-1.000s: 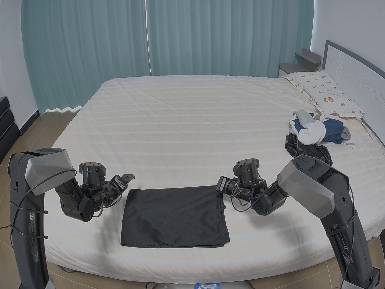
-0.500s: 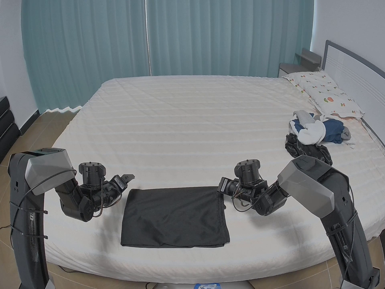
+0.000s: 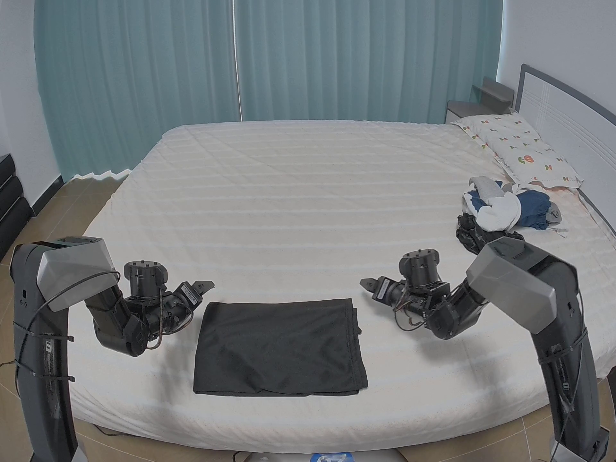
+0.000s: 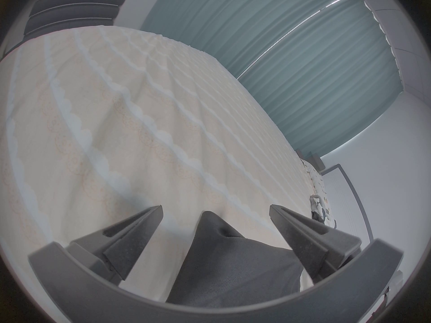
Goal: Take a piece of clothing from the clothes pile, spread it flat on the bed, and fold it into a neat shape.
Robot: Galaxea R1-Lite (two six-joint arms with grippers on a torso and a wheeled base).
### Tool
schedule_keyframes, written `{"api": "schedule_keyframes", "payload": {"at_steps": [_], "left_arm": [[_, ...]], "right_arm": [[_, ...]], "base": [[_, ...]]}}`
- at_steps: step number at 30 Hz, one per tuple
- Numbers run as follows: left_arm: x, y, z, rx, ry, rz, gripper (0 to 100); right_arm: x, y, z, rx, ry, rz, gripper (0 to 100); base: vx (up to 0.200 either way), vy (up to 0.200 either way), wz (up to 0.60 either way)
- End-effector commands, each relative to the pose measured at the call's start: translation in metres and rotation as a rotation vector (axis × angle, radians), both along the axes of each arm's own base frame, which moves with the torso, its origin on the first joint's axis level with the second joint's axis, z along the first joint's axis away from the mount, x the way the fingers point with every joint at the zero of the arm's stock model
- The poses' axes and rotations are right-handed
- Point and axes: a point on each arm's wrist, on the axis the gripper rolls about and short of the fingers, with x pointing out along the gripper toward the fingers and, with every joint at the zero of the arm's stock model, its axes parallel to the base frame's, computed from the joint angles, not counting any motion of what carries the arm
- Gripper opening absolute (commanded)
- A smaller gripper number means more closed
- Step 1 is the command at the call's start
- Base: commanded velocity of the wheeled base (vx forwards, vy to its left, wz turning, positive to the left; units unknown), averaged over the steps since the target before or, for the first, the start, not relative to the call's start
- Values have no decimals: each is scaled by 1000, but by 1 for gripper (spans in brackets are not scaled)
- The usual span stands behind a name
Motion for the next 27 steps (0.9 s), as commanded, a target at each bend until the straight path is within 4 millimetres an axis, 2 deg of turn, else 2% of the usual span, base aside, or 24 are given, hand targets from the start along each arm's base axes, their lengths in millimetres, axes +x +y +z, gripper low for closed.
{"api": "schedule_keyframes", "payload": {"at_steps": [1, 3, 4, 6, 12, 13, 14, 15, 16, 18, 19, 20, 22, 27], "left_arm": [[-20, 18, 36, 20, -74, 37, 100], [-39, 22, 61, 42, -136, 36, 100], [-43, 22, 67, 53, -149, 33, 100], [-70, 25, 90, 124, -206, 6, 100], [-130, 26, 136, 168, -330, 16, 100], [-138, 27, 142, 173, -348, 27, 100], [-139, 27, 143, 173, -352, 29, 100], [-155, 27, 155, 182, -393, 49, 100], [-165, 28, 161, 194, -417, 58, 100], [-185, 28, 171, 227, -467, 65, 100], [-188, 28, 172, 233, -473, 67, 100], [-204, 28, 177, 269, -507, 67, 100], [-223, 29, 181, 320, -547, 69, 100], [-261, 29, 186, 386, -606, 75, 100]], "right_arm": [[-40, -81, 70, 56, -59, -148, 100], [-67, -99, 86, 77, -91, -151, 100], [-73, -103, 88, 80, -96, -149, 100], [-108, -117, 103, 92, -148, -141, 100], [-186, -133, 132, 57, -243, -125, 100], [-197, -135, 136, 50, -258, -121, 100], [-199, -135, 137, 50, -261, -119, 100], [-218, -138, 148, 45, -300, -114, 100], [-229, -140, 154, 39, -322, -110, 100], [-249, -143, 162, 17, -361, -102, 100], [-252, -144, 163, 13, -365, -102, 100], [-268, -146, 165, -8, -390, -97, 100], [-286, -150, 170, -45, -434, -88, 100], [-314, -160, 185, -79, -514, -130, 100]], "base": [[0, 0, 0], [0, 0, 0], [0, 0, 0], [0, 0, 0], [0, 0, 0], [0, 0, 0], [0, 0, 0], [0, 0, 0], [0, 0, 0], [0, 0, 0], [0, 0, 0], [0, 0, 0], [0, 0, 0], [0, 0, 0]]}}
